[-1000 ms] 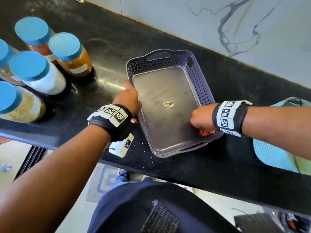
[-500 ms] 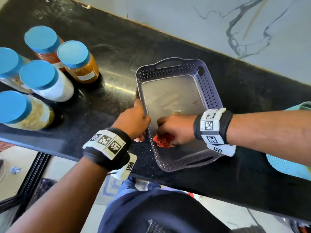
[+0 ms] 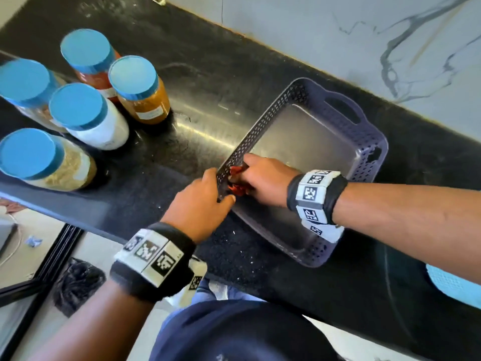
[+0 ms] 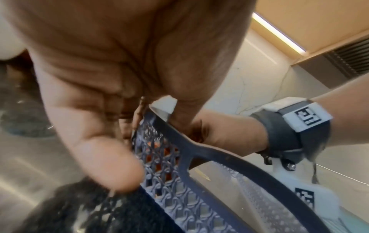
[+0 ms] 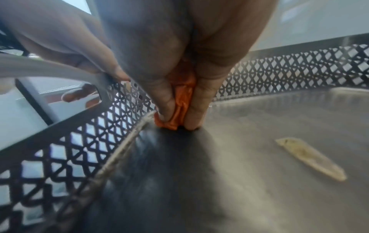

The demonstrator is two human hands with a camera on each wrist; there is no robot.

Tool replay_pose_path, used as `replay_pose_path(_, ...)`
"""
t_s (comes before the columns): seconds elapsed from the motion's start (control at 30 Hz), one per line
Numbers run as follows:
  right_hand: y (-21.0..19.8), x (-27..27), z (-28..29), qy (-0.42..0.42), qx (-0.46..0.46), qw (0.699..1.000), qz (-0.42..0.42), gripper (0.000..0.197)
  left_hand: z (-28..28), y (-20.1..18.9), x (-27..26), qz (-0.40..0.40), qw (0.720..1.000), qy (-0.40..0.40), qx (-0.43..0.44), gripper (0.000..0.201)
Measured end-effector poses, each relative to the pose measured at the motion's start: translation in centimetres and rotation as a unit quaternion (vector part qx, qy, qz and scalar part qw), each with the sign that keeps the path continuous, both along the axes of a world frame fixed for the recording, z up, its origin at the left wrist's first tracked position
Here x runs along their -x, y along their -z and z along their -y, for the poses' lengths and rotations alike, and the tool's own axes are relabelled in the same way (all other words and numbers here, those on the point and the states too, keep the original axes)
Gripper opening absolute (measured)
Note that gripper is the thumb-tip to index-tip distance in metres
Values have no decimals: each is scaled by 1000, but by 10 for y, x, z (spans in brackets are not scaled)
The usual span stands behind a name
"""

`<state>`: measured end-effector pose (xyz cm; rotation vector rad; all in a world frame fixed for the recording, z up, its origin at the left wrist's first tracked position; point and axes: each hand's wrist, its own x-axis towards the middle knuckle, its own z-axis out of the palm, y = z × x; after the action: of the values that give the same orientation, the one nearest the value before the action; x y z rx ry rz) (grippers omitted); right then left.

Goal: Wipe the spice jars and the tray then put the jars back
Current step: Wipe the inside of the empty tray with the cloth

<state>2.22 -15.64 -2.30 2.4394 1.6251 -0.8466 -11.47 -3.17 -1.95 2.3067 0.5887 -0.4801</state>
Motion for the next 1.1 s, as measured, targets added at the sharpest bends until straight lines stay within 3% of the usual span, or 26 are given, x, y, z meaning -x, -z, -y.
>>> replay_pose_path(0.1, -11, 8, -8, -65, 36, 997, 2, 19, 3, 7, -2, -31, 997, -55, -36, 20)
replay_pose_path(0.2, -15, 16, -10, -126, 41, 991, 12, 19, 2, 8, -5, -30, 995, -37, -84, 12)
replay_pose_path(0.37, -17, 15, -21, -44, 29, 996, -74, 7, 3, 14, -8, -26, 994, -5, -110, 13)
replay_pose_path(0.47, -18, 1, -20, -50, 55, 996, -40, 11, -2, 18, -9, -16, 993, 24, -111, 14)
replay_pose_path(0.57, -11, -43, -8, -118, 54, 989, 77, 18, -9, 20, -9, -23, 990, 48, -131, 16)
replay_pose_path(0.6, -8, -64, -5, -106, 51, 986, 115, 19, -12, 21, -10, -33, 988, 56, -144, 19)
replay_pose_path(0.73, -16, -139, 6, 78, 53, 979, 179, 26, -14, 25, -14, -50, 982, 71, -170, 30)
replay_pose_path(0.8, -15, -148, 4, 131, 44, 978, 154, 29, -12, 25, -14, -61, 980, 68, -178, 24)
replay_pose_path(0.9, -14, -118, -9, 111, 35, 989, 91, 29, -8, 23, -16, -64, 979, 68, -183, 17)
replay_pose_path(1.1, -19, 8, -21, -93, 43, 994, -36, 18, -3, 10, -17, -48, 987, 34, -150, 16)
